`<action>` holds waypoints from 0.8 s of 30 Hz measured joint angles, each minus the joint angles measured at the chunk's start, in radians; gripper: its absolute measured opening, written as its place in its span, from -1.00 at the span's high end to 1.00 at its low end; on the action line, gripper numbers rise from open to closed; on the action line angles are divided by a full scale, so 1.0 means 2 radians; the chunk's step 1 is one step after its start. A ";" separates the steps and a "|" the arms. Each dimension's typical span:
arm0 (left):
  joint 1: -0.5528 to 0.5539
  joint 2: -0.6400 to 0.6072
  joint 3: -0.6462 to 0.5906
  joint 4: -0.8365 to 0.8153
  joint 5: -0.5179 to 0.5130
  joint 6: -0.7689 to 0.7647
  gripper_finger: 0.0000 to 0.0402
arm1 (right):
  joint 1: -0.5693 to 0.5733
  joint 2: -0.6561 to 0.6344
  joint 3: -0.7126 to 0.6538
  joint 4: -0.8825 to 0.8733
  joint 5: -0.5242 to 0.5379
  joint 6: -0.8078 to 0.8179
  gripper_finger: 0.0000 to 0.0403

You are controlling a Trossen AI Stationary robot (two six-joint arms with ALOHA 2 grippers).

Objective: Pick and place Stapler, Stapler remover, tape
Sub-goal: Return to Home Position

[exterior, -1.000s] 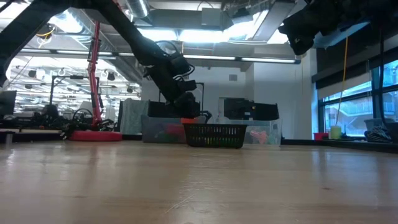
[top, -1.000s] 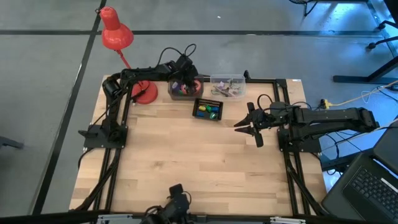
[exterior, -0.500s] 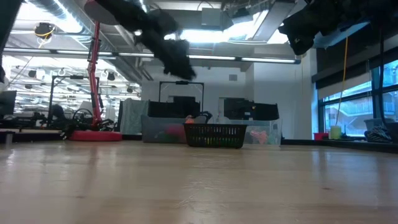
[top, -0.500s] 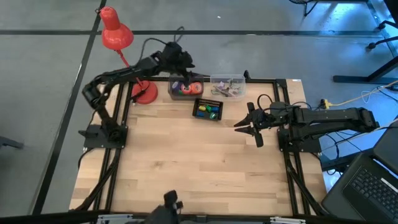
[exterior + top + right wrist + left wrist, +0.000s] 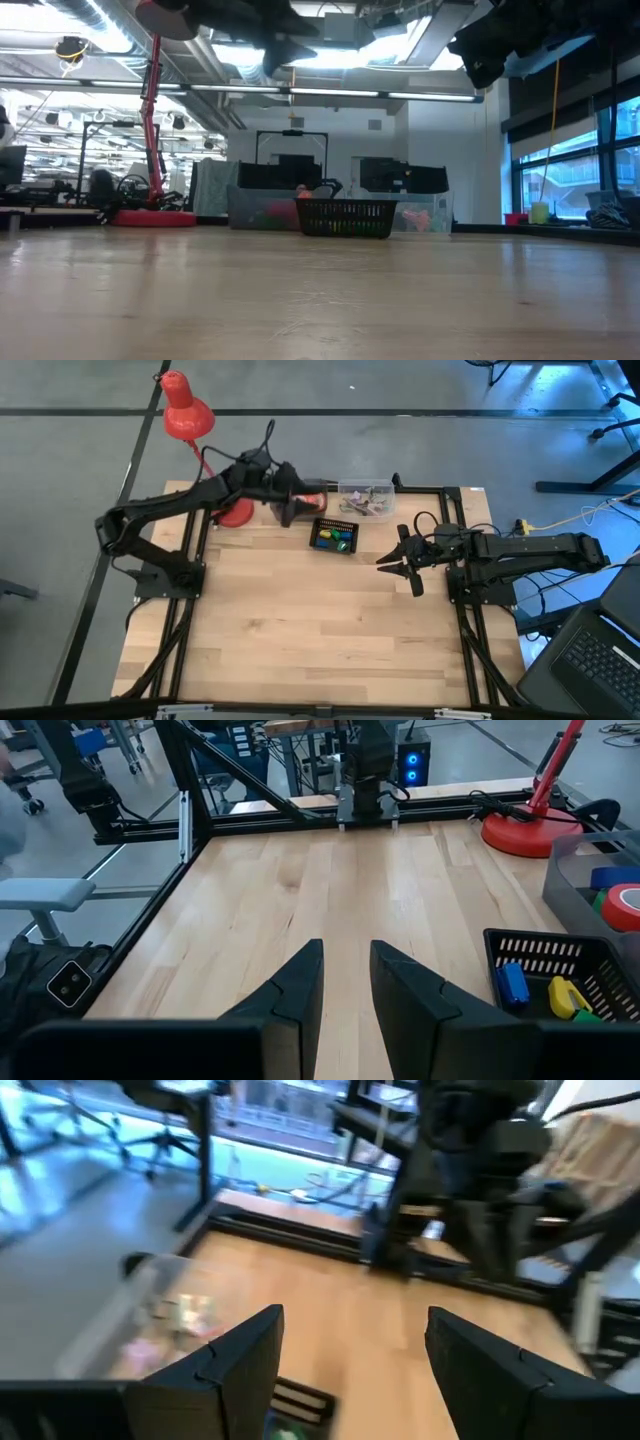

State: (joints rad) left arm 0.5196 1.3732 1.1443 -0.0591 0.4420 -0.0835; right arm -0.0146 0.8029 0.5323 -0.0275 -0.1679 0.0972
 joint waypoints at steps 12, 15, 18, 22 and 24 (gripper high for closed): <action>-0.057 -0.024 -0.005 -0.014 0.067 -0.189 -0.17 | 0.000 0.000 0.000 0.000 0.000 0.000 0.56; -0.067 -0.060 -0.005 -0.018 0.090 -0.098 -0.17 | 0.000 0.000 0.000 0.000 0.000 0.000 0.56; -0.088 -0.112 -0.008 -0.037 0.079 -0.035 -0.17 | 0.000 0.000 0.000 0.000 0.000 -0.001 0.56; -0.118 -0.197 -0.055 -0.045 0.041 0.045 -0.17 | 0.000 0.000 0.000 0.000 0.000 0.000 0.56; -0.133 -0.244 -0.093 -0.044 0.016 0.072 -0.17 | 0.000 0.000 0.000 0.000 0.000 0.000 0.56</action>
State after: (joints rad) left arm 0.2535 0.8845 0.9582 -0.1479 0.4749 0.0603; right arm -0.0147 0.8032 0.5323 -0.0277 -0.1677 0.0964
